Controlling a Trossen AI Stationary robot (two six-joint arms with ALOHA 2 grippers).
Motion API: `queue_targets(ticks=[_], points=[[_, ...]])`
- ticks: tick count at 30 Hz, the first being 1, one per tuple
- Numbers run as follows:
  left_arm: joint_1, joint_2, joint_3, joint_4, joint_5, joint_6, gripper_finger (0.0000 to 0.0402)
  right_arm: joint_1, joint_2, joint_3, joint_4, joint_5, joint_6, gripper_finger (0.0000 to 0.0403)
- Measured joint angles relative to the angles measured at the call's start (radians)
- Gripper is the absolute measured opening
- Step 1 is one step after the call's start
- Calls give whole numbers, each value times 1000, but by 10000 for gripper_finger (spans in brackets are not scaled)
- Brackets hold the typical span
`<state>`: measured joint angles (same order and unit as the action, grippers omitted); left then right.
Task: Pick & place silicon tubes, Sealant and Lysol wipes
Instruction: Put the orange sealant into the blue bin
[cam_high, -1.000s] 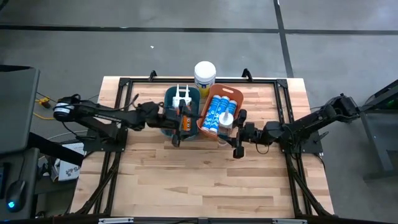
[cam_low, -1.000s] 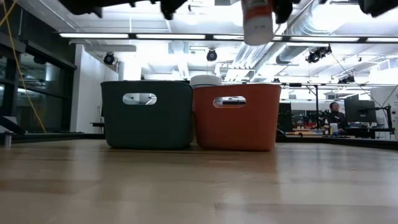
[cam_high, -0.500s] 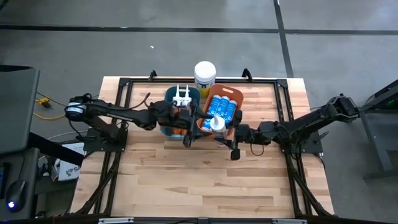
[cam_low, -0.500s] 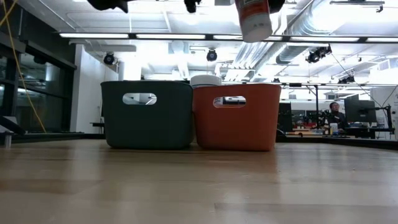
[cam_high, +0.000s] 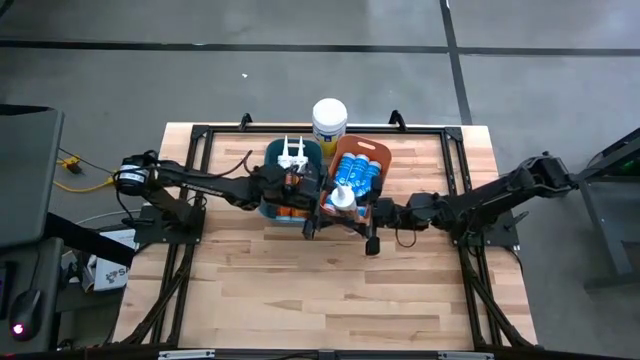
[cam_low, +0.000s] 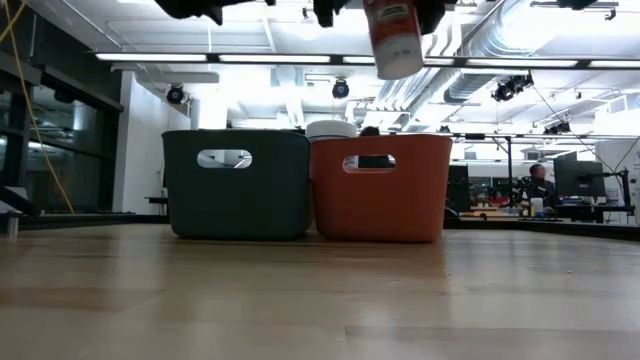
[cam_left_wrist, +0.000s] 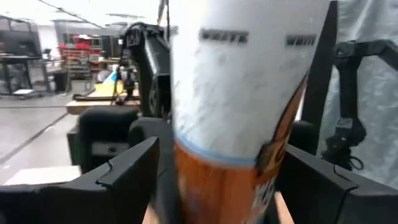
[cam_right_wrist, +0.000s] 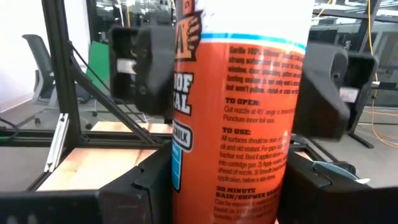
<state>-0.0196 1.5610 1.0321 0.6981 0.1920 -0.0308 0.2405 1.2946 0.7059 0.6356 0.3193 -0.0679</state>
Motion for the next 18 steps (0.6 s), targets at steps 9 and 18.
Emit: queue_targets(ticks=[9,18], points=[[0,33,22,11,26,-26,294,-25,31,-3,49,-22,12,196],[0,33,22,41,26,-28,294,-25,25,0,92,-38,4,196]])
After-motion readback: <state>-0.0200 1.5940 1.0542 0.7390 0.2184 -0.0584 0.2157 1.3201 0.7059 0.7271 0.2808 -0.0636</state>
